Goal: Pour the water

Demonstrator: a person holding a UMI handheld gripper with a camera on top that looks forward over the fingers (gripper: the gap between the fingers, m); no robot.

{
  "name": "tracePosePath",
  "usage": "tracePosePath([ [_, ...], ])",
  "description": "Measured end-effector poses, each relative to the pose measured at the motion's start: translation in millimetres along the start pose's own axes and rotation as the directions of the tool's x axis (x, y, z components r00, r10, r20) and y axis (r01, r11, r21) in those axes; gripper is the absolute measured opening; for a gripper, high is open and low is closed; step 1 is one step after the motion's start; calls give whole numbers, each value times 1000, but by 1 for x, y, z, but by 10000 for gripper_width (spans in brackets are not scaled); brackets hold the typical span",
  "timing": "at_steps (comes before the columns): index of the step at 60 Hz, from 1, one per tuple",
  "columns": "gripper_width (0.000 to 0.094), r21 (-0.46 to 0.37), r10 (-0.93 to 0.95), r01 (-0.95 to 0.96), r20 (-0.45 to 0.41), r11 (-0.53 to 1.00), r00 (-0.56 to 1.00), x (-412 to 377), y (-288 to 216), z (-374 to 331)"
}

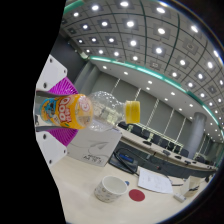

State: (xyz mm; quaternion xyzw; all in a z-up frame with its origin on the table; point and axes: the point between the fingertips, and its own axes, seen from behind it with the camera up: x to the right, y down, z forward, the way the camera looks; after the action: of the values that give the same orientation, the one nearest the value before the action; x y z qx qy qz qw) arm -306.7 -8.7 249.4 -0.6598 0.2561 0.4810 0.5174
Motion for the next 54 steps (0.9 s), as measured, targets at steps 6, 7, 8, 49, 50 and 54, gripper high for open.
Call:
tracePosePath([
  [6,398,10,298,-299,47,954,953,10,-22,30],
  [7,399,13,340,-342,53,940,939,14,-26,35],
  [8,399,17,380,-382,59,924,923,18,-29,39],
  [49,399,-51,739,-739,-19,672,673,99,-48,91],
  [50,399,-56,710,-710,-27,702,704,98,-49,90],
  [54,399,-76,557,-560,-53,825,829,90,-58,87],
])
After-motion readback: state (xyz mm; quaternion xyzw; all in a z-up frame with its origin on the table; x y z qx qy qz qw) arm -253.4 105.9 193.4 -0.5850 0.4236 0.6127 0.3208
